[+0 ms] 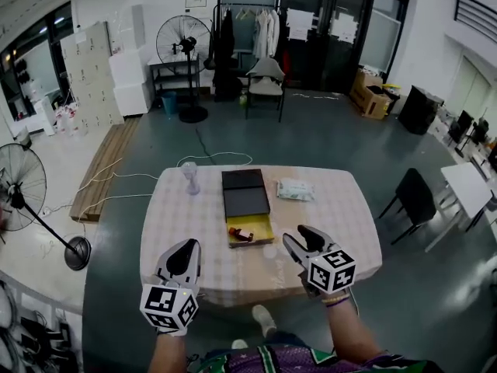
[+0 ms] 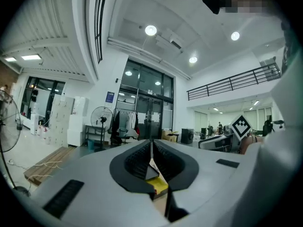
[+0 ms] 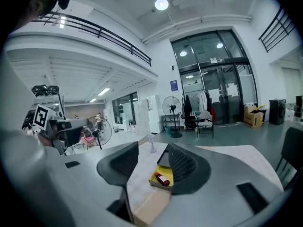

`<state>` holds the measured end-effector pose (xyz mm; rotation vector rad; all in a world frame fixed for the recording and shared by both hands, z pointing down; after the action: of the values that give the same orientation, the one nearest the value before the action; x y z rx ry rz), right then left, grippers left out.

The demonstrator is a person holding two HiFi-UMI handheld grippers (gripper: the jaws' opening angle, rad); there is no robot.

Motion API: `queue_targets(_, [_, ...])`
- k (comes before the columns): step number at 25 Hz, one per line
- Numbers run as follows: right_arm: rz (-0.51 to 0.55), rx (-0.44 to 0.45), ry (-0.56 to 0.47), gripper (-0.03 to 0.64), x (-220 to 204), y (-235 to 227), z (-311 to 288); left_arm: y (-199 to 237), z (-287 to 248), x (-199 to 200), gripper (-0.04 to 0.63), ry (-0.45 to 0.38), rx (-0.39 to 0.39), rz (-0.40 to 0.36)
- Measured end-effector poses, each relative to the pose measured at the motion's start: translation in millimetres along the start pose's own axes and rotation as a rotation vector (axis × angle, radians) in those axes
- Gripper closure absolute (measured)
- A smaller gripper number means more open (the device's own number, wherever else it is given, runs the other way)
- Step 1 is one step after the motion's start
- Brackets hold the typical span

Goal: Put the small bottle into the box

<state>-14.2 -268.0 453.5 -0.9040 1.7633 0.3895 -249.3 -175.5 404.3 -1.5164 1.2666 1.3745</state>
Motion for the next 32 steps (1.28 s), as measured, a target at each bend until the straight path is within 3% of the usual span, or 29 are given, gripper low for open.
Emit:
queue_targets(9, [0.031,-0.054,-0.229,0.425,55,25,89,-31,33,44,0.569,-0.122,-0.06,-0.054])
queue_targets(15, [0.067,-0.066,-0.348,0.469,90,30,114,-35,43,64,0.571,-0.187,-0.066,-0.072])
queue_targets(21, [0.049,-0.048,-0.377,0.52,97,36,124,-45,50,74,0.571,-0.206,-0.069,-0.101])
queue_targets(26, [0.069,-0.049,-0.388,0.607,99,39,125,-51,48,77,0.571,-0.21,-0.065,-0.11])
queue_targets(32, [0.067,-0.073,-0.397,0.611,94,34,136,-59,46,72,0.571,-0.208,-0.081,-0.099])
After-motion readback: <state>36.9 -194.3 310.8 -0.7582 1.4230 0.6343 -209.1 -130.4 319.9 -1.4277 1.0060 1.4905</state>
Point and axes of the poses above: the fingertips, and each gripper's own axes: z backward along the fingers, y to its left, x out of its top, the point moved 2 cm from there along z, backward along the fingers, and after that the axes turned 6 degrees about y, right-handed, at the moved point
